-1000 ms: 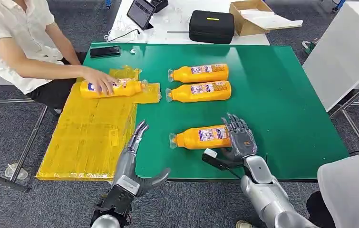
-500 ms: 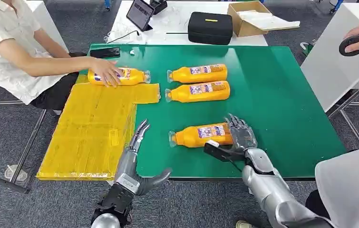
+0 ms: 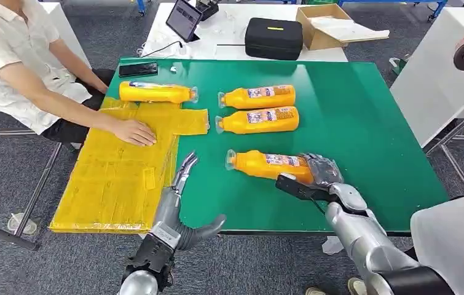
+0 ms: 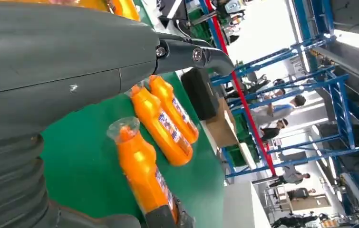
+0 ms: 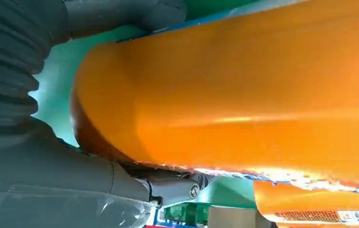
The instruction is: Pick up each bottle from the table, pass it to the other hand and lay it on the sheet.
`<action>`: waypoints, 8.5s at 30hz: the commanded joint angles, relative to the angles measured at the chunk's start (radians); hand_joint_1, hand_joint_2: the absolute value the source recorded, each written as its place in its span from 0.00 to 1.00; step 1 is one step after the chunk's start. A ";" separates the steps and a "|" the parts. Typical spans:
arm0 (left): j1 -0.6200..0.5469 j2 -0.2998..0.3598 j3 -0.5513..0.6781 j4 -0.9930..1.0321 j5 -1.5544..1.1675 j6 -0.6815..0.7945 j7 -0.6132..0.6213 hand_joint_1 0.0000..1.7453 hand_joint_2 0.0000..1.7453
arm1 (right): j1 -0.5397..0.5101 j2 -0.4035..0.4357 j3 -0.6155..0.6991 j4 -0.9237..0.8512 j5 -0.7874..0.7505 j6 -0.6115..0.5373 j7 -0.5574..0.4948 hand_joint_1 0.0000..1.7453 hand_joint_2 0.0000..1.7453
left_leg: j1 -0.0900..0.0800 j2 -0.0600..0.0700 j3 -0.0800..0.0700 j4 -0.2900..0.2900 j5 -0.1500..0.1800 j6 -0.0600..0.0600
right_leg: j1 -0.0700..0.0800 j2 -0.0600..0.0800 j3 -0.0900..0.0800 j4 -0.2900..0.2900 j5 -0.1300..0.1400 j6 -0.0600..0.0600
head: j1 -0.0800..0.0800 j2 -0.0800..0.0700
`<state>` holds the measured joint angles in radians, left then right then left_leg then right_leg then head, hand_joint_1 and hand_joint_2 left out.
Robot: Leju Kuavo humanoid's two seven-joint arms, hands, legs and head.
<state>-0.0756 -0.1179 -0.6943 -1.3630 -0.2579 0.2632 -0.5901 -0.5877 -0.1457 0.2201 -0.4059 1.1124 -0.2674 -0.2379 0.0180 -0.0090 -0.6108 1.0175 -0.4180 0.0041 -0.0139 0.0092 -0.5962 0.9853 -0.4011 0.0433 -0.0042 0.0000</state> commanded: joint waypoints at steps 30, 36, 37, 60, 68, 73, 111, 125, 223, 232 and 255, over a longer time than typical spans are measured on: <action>0.129 0.010 0.050 -0.110 0.465 0.062 -0.087 0.00 1.00 | 0.398 0.206 -0.098 -0.551 -0.654 -0.162 -0.460 1.00 1.00 | 0.001 0.003 -0.013 -0.001 -0.003 -0.002 | 0.001 0.002 -0.012 0.001 -0.002 -0.003 | 0.000 0.000; 0.104 0.019 0.026 -0.063 0.492 0.016 -0.014 0.00 1.00 | 0.389 0.207 -0.029 -0.543 -0.673 -0.154 -0.460 1.00 1.00 | 0.001 0.003 -0.014 -0.001 -0.003 -0.002 | 0.001 0.002 -0.014 0.001 -0.001 -0.002 | 0.000 0.000; 0.104 0.019 0.026 -0.063 0.492 0.016 -0.014 0.00 1.00 | 0.389 0.207 -0.029 -0.543 -0.673 -0.154 -0.460 1.00 1.00 | 0.001 0.003 -0.014 -0.001 -0.003 -0.002 | 0.001 0.002 -0.014 0.001 -0.001 -0.002 | 0.000 0.000; 0.009 -0.033 0.022 -0.003 0.604 -0.055 0.091 0.00 1.00 | 0.235 0.293 0.307 -0.469 -0.646 -0.069 -0.343 1.00 1.00 | 0.001 0.002 -0.014 0.000 -0.002 -0.002 | 0.001 0.001 -0.014 0.001 -0.001 -0.002 | 0.000 0.000; -0.008 -0.046 0.045 -0.043 0.568 0.045 -0.009 0.00 1.00 | 0.229 0.314 0.355 -0.406 -0.657 -0.050 -0.351 1.00 1.00 | 0.002 0.002 -0.017 0.000 -0.001 -0.002 | 0.001 0.001 -0.016 0.001 -0.001 -0.001 | 0.000 0.000; -0.006 -0.049 0.059 -0.050 0.663 -0.013 0.048 0.00 1.00 | 0.226 0.319 0.365 -0.389 -0.661 -0.042 -0.352 1.00 1.00 | 0.001 0.000 -0.014 -0.001 -0.002 -0.002 | 0.001 -0.001 -0.013 0.001 -0.002 -0.002 | 0.000 0.000; 0.062 -0.028 0.158 -0.153 0.557 0.128 -0.105 1.00 1.00 | 0.345 0.294 0.260 -0.450 -0.869 0.021 -0.410 0.00 0.00 | 0.001 0.000 -0.011 -0.002 -0.003 -0.001 | 0.002 -0.002 -0.010 0.000 -0.003 -0.003 | 0.000 0.000; 0.174 -0.056 0.332 -0.332 0.623 0.080 -0.068 1.00 1.00 | 0.555 0.250 0.025 -0.609 -0.749 -0.103 -0.433 0.00 0.00 | 0.001 0.001 -0.016 0.000 -0.004 -0.002 | 0.001 0.000 -0.015 0.002 -0.003 -0.002 | 0.000 0.000; 0.006 -0.022 0.062 0.089 0.090 -0.036 -0.007 0.00 1.00 | 0.066 -0.005 0.056 -0.033 -0.095 -0.384 -0.202 0.00 1.00 | -0.001 0.001 -0.021 -0.001 0.005 -0.003 | 0.000 -0.001 -0.021 0.002 0.005 -0.005 | 0.000 0.000; -0.011 -0.028 0.045 0.086 0.090 -0.030 0.002 0.00 1.00 | 0.023 0.031 0.109 -0.005 -0.024 -0.337 -0.167 0.00 1.00 | -0.001 0.001 -0.025 0.000 0.006 -0.003 | -0.001 0.000 -0.024 0.002 0.006 -0.004 | 0.000 0.000; -0.037 -0.030 0.023 0.113 0.136 -0.048 0.012 0.00 1.00 | -0.087 0.010 0.154 0.118 0.007 0.115 0.021 0.00 1.00 | 0.000 0.000 -0.019 -0.001 0.007 -0.002 | 0.000 -0.003 -0.019 0.000 0.007 -0.004 | 0.000 0.000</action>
<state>-0.0689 -0.1617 -0.6420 -1.3146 -0.1438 0.2278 -0.5833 -0.6273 -0.1251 0.3212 -0.4253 1.1112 -0.2690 -0.2597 0.0181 -0.0052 -0.6323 1.0175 -0.4115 0.0007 -0.0140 0.0100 -0.6197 0.9872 -0.3941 0.0403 -0.0042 0.0000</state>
